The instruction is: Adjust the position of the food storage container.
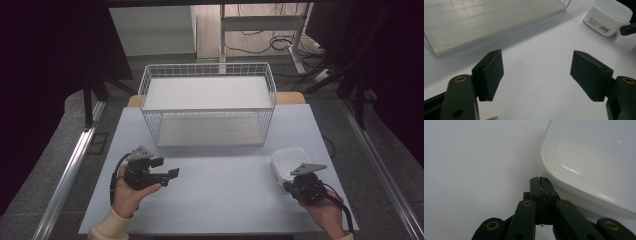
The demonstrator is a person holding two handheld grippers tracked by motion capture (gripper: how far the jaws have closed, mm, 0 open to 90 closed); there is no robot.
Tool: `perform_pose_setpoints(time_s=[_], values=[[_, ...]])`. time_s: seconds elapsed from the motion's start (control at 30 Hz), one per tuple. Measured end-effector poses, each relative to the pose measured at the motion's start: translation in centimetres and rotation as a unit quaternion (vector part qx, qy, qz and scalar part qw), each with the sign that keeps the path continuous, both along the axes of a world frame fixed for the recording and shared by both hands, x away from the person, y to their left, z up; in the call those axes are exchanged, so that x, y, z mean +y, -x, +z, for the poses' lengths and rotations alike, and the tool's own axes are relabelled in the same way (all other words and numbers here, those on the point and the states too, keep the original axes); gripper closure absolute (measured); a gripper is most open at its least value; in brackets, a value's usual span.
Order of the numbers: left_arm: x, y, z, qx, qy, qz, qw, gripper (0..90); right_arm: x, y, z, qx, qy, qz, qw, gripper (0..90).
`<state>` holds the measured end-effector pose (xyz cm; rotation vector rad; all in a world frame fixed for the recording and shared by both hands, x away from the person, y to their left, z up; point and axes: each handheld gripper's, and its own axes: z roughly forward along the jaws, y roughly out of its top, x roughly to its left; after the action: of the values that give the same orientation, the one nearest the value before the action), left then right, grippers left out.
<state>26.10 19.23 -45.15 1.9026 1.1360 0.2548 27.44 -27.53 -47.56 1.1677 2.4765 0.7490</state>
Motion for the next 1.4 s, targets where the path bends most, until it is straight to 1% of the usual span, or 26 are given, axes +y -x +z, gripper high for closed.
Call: perform_pose_setpoints(time_s=[0.13, 0.23, 0.27, 0.3, 0.4, 0.43, 0.47, 0.5, 0.53, 0.57, 0.6, 0.63, 0.67, 0.7, 0.73, 0.77, 0.8, 0.87, 0.97, 1.07, 1.1, 1.17, 1.2, 1.27, 1.3, 1.4], values=[[0.0, 0.0, 0.0, -0.001, -0.001, 0.0, 1.0, 26.4, 0.1, 0.0, -0.1, 0.0, -0.003, 0.002, 1.0, 89.6], [0.0, 0.0, 0.0, 0.0, 0.0, 0.002, 1.0, 26.4, 0.2, 0.2, 0.4, -0.004, -0.006, 0.009, 0.9999, 89.6], [0.0, 0.0, 0.0, 0.0, 0.001, 0.003, 1.0, 26.4, 0.1, 0.4, 1.5, -0.02, -0.009, 0.014, 0.9997, 89.6], [0.1, 0.0, 0.0, 0.001, 0.001, 0.003, 1.0, 26.4, 0.1, 0.4, 1.5, -0.02, -0.009, 0.014, 0.9997, 89.6], [0.1, 0.0, 0.0, 0.0, 0.003, 0.003, 1.0, 26.4, -0.6, 0.1, 3.6, -0.042, -0.025, 0.008, 0.9988, 89.6], [0.2, 0.0, 0.1, -0.001, 0.003, 0.003, 1.0, 26.4, -1.1, -1.1, 5.0, -0.056, -0.033, -0.002, 0.9979, 89.6], [0.3, 0.0, 0.1, -0.001, 0.005, 0.002, 1.0, 26.4, -1.3, -1.7, 5.3, -0.057, -0.034, -0.006, 0.9978, 89.6], [0.3, 0.0, 0.2, -0.002, 0.006, 0.003, 1.0, 26.3, -1.4, -2.8, 5.7, -0.056, -0.035, -0.012, 0.9978, 89.6], [0.3, 0.0, 0.2, -0.002, 0.006, 0.003, 1.0, 26.4, -1.4, -2.8, 5.7, -0.056, -0.035, -0.012, 0.9978, 89.6], [0.4, 0.1, 0.2, -0.003, 0.006, 0.003, 1.0, 26.4, -1.7, -5.2, 6.1, -0.053, -0.028, -0.023, 0.998, 89.6], [0.5, 0.1, 0.3, -0.004, 0.007, 0.003, 1.0, 26.4, -1.7, -5.2, 6.1, -0.053, -0.028, -0.023, 0.998, 89.6], [0.6, 0.1, 0.4, -0.005, 0.009, 0.005, 0.9999, 26.3, -1.9, -6.5, 6.2, -0.051, -0.025, -0.028, 0.998, 89.7], [0.7, 0.1, 0.4, -0.005, 0.008, 0.006, 0.9999, 26.3, -2.1, -8.1, 6.2, -0.048, -0.018, -0.036, 0.998, 89.6], [0.8, 0.1, 0.4, -0.006, 0.01, 0.008, 0.9999, 26.3, -2.3, -10.2, 6.0, -0.042, -0.007, -0.046, 0.998, 89.6], [0.8, 0.1, 0.4, -0.006, 0.01, 0.008, 0.9999, 26.3, -2.3, -10.2, 6.0, -0.042, -0.007, -0.046, 0.998, 89.6], [1.0, 0.1, 0.4, -0.006, 0.01, 0.009, 0.9999, 26.4, -2.4, -12.2, 5.5, -0.033, -0.005, -0.049, 0.9982, 89.6], [1.0, 0.1, 0.4, -0.006, 0.01, 0.009, 0.9999, 26.4, -2.4, -12.2, 5.5, -0.033, -0.005, -0.049, 0.9982, 89.6], [1.0, 0.0, 0.3, -0.005, 0.009, 0.009, 0.9999, 26.4, -2.5, -13.9, 5.0, -0.025, 0.013, -0.055, 0.9981, 89.6], [1.1, 0.0, 0.2, -0.004, 0.009, 0.009, 0.9999, 26.3, -2.6, -15.3, 4.2, -0.012, 0.025, -0.056, 0.9981, 89.6], [1.2, -0.1, 0.1, -0.003, 0.009, 0.01, 0.9999, 26.3, -2.9, -15.8, 3.5, 0.004, 0.045, -0.056, 0.9974, 89.6], [1.2, -0.1, 0.1, -0.003, 0.008, 0.011, 0.9999, 26.3, -3.0, -15.8, 3.3, 0.012, 0.055, -0.05, 0.9971, 89.7], [1.2, -0.1, 0.1, -0.003, 0.008, 0.012, 0.9999, 26.3, -3.1, -15.6, 3.2, 0.013, 0.056, -0.048, 0.9971, 89.6], [1.3, -0.1, 0.1, -0.004, 0.008, 0.012, 0.9999, 26.4, -3.1, -15.4, 3.1, 0.019, 0.062, -0.046, 0.9969, 89.7], [1.2, 0.0, 0.2, -0.004, 0.008, 0.011, 0.9999, 26.3, -3.2, -14.9, 3.2, 0.015, 0.07, -0.043, 0.9965, 89.7], [1.2, 0.0, 0.2, -0.004, 0.006, 0.01, 0.9999, 26.4, -3.3, -14.6, 3.2, 0.011, 0.07, -0.039, 0.9967, 89.7], [0.9, 0.0, 0.3, -0.005, 0.008, 0.009, 0.9999, 26.4, -3.8, -13.7, 3.1, 0.009, 0.066, -0.037, 0.9971, 89.7]])
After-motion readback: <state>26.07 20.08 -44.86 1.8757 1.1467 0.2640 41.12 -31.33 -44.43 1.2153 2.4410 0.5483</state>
